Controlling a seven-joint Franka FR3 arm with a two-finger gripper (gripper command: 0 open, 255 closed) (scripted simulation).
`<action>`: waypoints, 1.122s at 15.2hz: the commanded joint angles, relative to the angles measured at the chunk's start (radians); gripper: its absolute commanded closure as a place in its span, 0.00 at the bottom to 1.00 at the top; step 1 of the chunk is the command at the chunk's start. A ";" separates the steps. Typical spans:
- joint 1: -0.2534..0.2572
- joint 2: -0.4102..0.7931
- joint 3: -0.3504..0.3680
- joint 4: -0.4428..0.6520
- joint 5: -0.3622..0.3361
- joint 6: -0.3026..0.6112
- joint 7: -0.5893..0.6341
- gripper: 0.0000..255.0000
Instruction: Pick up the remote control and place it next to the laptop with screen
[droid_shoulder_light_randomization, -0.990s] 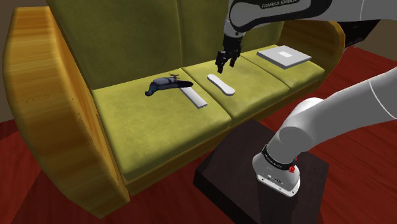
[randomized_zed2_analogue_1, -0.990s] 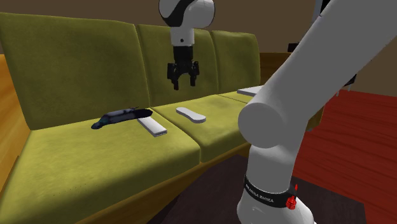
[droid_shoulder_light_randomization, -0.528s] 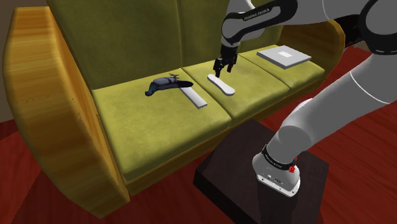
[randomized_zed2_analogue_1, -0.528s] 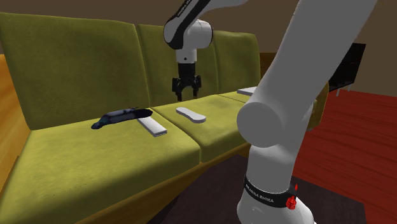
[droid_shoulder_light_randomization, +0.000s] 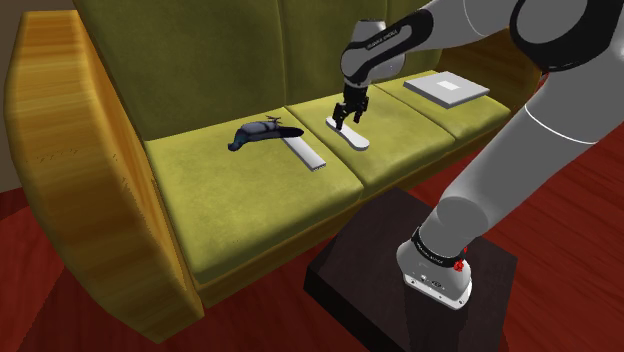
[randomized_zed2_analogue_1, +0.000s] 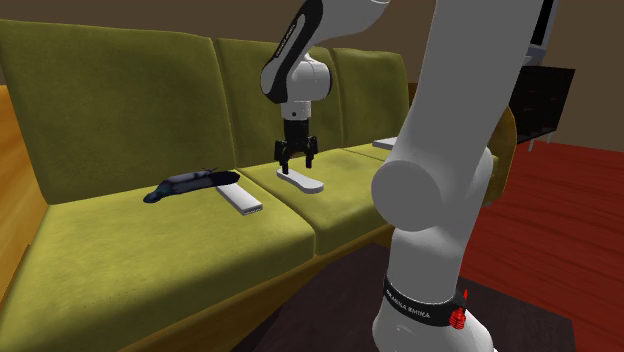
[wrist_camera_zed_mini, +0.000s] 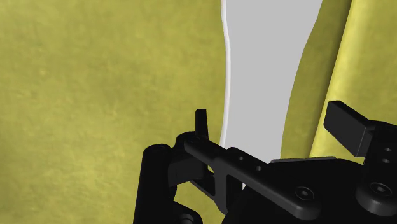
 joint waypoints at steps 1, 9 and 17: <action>0.000 0.018 -0.001 -0.011 0.006 0.029 -0.004 0.00; 0.001 0.041 -0.002 -0.025 0.013 0.065 -0.009 0.00; 0.001 0.041 -0.002 -0.025 0.013 0.065 -0.009 1.00</action>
